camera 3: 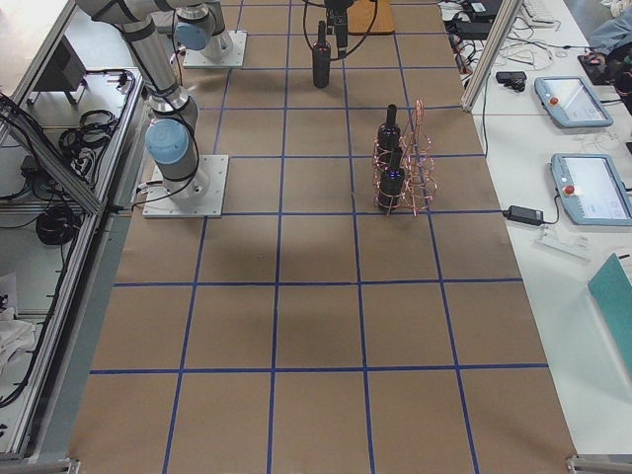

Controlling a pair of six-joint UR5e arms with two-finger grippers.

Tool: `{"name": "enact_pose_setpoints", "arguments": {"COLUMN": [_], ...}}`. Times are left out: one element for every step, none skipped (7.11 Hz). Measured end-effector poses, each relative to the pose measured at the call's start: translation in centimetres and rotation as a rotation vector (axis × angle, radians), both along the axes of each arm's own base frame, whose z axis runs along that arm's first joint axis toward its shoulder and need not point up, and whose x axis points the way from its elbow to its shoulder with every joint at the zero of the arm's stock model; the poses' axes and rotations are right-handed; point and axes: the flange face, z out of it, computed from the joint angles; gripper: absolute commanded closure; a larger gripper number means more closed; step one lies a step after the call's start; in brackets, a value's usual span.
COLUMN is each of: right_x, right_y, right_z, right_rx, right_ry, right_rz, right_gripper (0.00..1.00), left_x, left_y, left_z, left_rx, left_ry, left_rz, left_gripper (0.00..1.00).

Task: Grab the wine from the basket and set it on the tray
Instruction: 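Lower the left gripper and close it on the bottle neck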

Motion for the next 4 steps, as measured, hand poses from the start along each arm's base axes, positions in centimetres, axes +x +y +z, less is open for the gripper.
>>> {"name": "enact_pose_setpoints", "arguments": {"right_x": [0.00,0.00,0.00,0.00], "right_y": [0.03,0.04,0.05,0.05], "right_z": [0.04,0.05,0.06,0.07], "right_rx": [0.000,0.000,0.000,-0.001], "right_ry": [0.000,0.000,0.000,0.000], "right_rz": [0.000,0.000,0.000,0.000], "right_gripper": [0.00,0.00,0.00,0.00], "left_x": [0.01,-0.01,-0.08,-0.13], "left_y": [-0.02,0.02,0.14,0.29], "left_z": [-0.02,-0.07,-0.17,-0.29], "left_rx": [0.000,0.004,0.013,0.024], "left_ry": [-0.001,-0.002,-0.002,-0.003], "left_rz": [0.000,0.000,0.001,0.002], "left_gripper": [0.00,0.00,0.00,0.01]}}
